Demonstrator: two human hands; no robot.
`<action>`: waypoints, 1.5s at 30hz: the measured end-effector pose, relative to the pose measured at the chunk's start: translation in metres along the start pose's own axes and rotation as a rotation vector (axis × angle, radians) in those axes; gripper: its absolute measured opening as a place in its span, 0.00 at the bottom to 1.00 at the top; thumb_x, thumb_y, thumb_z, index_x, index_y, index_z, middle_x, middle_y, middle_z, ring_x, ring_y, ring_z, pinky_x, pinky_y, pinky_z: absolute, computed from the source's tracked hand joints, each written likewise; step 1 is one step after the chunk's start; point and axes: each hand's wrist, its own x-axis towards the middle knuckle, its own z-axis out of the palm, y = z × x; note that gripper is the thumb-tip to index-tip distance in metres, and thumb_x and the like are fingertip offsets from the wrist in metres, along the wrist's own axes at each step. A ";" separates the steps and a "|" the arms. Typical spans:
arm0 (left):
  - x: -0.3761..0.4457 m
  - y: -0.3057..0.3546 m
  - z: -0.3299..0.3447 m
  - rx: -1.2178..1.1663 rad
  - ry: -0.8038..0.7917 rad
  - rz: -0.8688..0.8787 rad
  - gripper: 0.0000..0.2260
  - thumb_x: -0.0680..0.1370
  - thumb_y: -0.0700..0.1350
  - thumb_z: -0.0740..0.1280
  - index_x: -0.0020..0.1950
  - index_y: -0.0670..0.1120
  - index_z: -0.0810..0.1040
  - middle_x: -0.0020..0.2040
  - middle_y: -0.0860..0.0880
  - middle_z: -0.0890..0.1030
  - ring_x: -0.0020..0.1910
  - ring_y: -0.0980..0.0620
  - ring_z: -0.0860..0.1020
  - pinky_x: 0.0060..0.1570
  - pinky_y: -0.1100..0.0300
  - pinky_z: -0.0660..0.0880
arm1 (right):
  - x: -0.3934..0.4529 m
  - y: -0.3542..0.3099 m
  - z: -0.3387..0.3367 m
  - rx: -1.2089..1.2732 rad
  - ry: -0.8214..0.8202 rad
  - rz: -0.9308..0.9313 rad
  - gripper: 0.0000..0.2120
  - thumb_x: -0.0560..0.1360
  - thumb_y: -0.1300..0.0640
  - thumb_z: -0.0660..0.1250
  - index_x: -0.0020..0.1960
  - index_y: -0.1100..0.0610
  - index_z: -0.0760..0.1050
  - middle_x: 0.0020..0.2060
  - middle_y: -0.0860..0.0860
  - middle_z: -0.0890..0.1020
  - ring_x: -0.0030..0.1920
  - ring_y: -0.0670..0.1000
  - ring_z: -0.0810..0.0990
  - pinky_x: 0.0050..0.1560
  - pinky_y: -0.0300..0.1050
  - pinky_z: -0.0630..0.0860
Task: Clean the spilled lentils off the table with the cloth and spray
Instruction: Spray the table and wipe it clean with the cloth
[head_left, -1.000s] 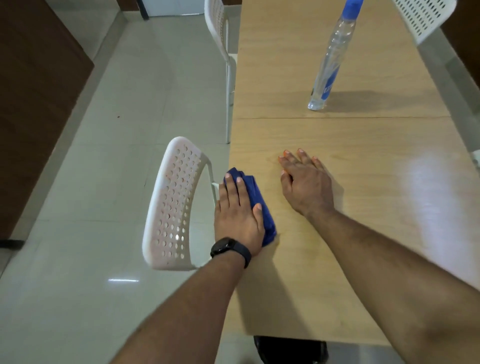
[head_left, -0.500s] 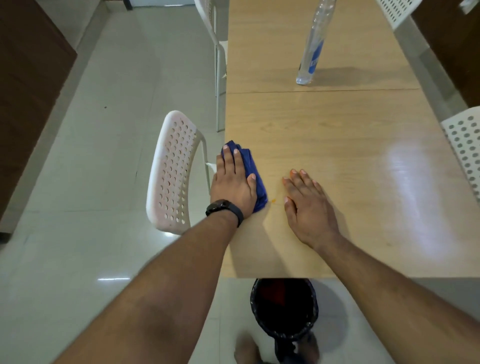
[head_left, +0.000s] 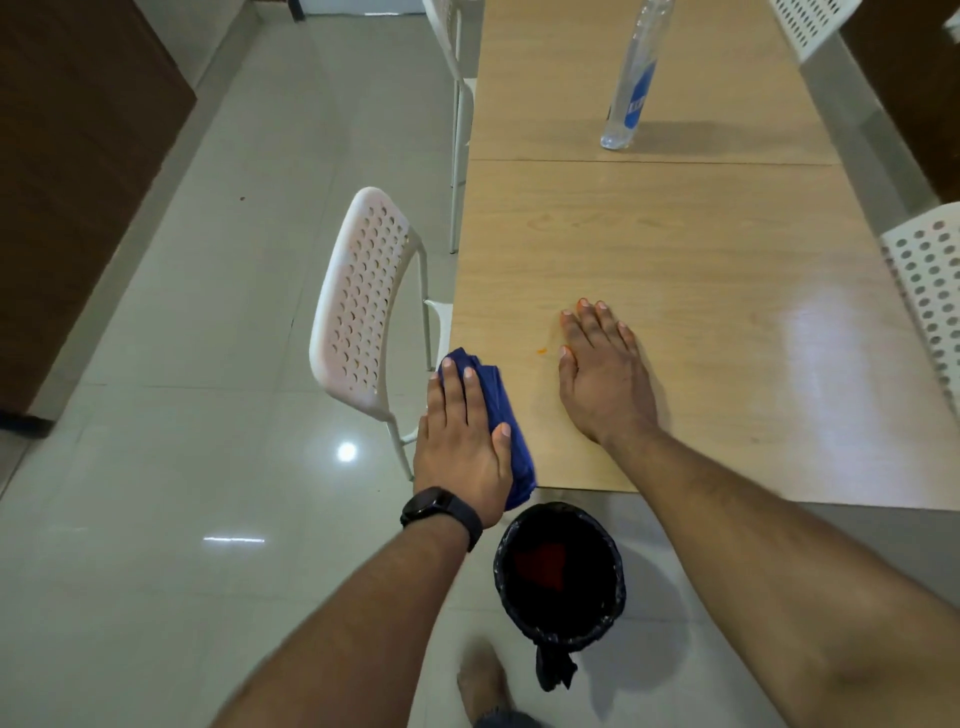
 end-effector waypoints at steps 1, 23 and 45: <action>0.002 -0.001 -0.001 -0.003 -0.002 -0.001 0.33 0.84 0.57 0.41 0.85 0.41 0.40 0.84 0.40 0.38 0.84 0.41 0.40 0.82 0.45 0.51 | 0.001 -0.001 0.001 -0.002 0.007 0.001 0.28 0.86 0.48 0.47 0.84 0.54 0.58 0.84 0.51 0.58 0.84 0.51 0.51 0.83 0.53 0.51; 0.006 0.003 0.001 0.020 0.009 -0.030 0.33 0.84 0.58 0.42 0.85 0.42 0.39 0.85 0.42 0.37 0.84 0.44 0.37 0.82 0.43 0.46 | 0.003 -0.001 0.004 -0.026 0.013 0.005 0.29 0.85 0.47 0.47 0.84 0.53 0.56 0.84 0.51 0.57 0.84 0.51 0.51 0.83 0.54 0.51; 0.229 0.007 -0.028 0.045 0.014 0.083 0.34 0.83 0.59 0.40 0.85 0.42 0.42 0.85 0.42 0.41 0.84 0.44 0.40 0.82 0.45 0.45 | 0.124 0.057 -0.011 0.015 0.042 0.020 0.28 0.81 0.46 0.51 0.77 0.50 0.72 0.79 0.50 0.70 0.81 0.51 0.62 0.77 0.52 0.60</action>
